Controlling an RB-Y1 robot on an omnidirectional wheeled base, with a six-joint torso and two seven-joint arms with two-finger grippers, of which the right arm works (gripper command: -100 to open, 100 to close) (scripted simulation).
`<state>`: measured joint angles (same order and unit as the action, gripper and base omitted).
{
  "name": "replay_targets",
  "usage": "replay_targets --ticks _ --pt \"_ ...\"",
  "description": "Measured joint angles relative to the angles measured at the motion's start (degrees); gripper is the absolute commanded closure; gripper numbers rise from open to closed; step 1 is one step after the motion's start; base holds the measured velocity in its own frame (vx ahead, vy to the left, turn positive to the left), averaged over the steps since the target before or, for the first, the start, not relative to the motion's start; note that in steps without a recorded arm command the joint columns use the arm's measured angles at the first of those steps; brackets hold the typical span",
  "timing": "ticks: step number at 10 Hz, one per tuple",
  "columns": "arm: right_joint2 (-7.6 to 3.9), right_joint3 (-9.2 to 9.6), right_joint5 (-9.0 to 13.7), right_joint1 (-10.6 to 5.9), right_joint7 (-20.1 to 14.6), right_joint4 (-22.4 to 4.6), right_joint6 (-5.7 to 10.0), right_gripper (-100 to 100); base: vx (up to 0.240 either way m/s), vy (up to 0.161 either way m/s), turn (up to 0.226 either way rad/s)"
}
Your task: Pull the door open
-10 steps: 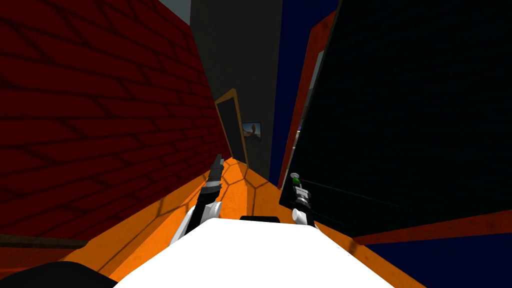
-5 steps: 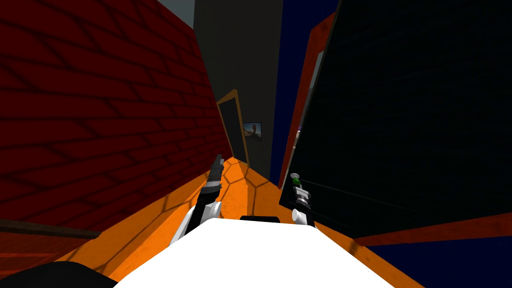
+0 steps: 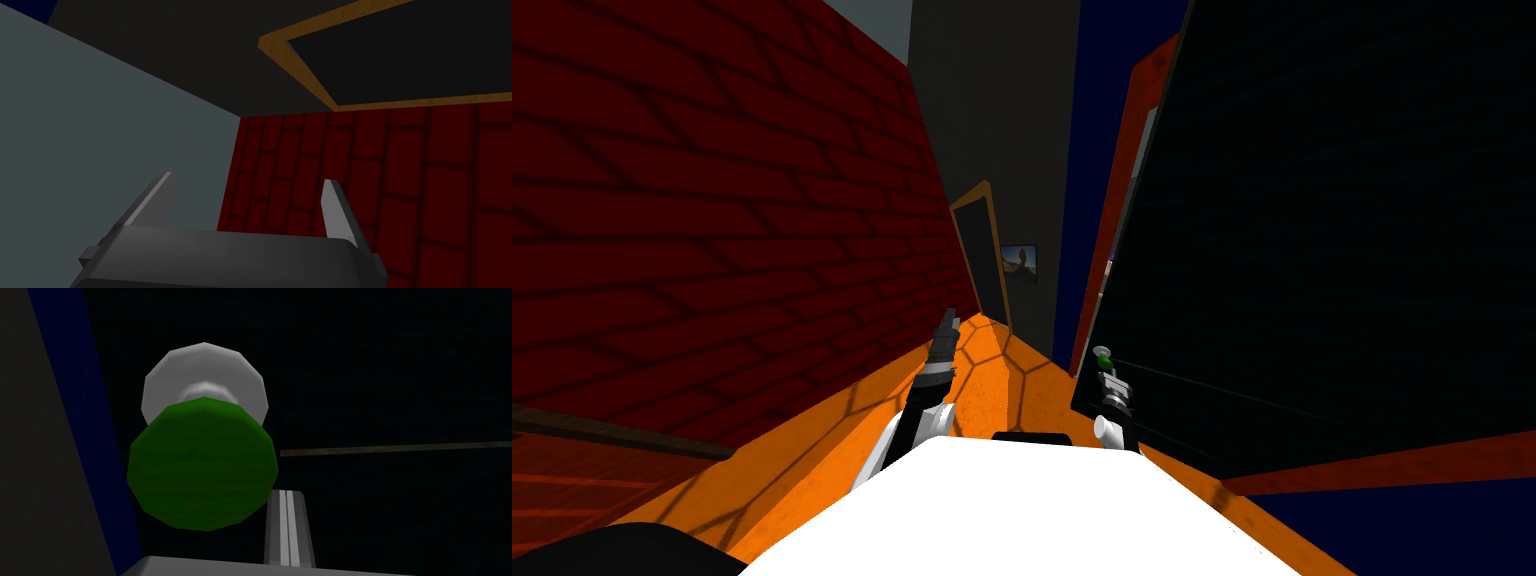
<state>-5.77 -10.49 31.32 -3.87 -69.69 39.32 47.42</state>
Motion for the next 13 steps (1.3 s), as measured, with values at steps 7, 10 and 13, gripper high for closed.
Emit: replay_targets --ticks 7,10,13 --pt "-0.81 -1.91 1.6 -0.42 0.1 0.3 -3.05 -100 -0.001 0.002 -0.042" --pt "-1.4 -2.56 2.2 -2.86 0.6 -1.0 -5.08 -100 0.023 0.032 -0.031" --pt "-1.18 -2.82 2.3 -2.71 1.2 0.0 -6.03 -100 0.006 0.0 -0.013"
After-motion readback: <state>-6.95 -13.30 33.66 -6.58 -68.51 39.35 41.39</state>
